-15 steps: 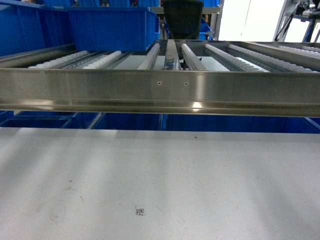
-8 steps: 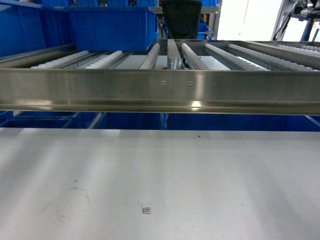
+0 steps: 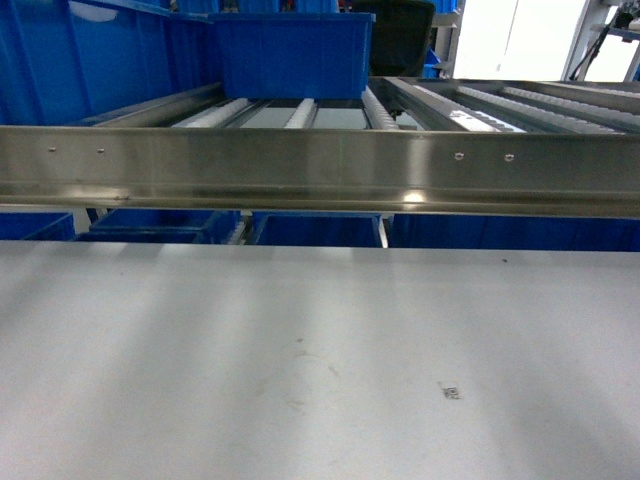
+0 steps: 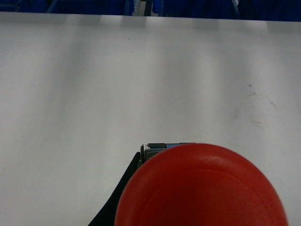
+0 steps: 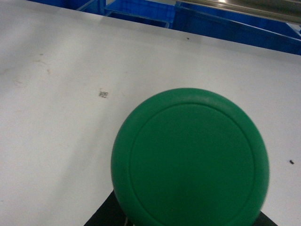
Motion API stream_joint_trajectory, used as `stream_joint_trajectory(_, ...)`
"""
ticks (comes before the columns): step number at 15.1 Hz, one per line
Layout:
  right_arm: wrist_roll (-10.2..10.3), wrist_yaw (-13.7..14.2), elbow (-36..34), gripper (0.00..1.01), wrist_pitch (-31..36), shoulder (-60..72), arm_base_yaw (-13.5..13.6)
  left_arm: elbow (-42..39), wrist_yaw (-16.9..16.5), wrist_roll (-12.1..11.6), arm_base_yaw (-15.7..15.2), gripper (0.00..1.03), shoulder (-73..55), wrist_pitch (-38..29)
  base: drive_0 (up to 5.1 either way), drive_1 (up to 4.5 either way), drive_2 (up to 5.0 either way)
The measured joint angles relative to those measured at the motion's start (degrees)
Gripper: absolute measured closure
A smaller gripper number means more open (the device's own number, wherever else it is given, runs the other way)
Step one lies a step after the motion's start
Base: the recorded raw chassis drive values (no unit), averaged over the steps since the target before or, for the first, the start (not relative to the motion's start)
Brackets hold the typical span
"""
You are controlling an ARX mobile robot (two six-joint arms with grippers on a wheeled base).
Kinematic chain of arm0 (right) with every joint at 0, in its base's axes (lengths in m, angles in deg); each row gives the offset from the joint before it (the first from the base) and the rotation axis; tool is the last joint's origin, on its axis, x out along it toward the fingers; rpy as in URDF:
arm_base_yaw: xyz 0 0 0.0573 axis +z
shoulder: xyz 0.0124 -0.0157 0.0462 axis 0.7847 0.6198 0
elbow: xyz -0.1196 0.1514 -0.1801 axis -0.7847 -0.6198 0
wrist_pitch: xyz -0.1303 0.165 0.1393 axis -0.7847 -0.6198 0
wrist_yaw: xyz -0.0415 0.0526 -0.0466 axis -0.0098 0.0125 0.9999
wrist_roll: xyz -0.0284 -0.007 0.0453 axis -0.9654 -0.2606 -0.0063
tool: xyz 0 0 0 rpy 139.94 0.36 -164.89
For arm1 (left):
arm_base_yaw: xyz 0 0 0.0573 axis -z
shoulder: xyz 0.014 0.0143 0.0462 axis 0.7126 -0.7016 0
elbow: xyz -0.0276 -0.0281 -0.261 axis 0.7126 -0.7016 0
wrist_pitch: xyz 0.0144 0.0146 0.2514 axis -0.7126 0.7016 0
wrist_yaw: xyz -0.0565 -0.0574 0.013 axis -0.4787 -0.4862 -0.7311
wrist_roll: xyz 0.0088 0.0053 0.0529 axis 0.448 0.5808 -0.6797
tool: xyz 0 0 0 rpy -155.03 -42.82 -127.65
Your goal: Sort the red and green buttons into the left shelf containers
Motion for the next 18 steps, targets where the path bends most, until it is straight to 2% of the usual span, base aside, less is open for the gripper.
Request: stream_joint_trajectory(18, 0.00, -0.04, 0.00, 0.75, 0.04, 0.02, 0.00, 0.00, 0.00, 0.00, 0.04, 0.77, -0.02, 0.04, -4.9, 1.41, 3.3)
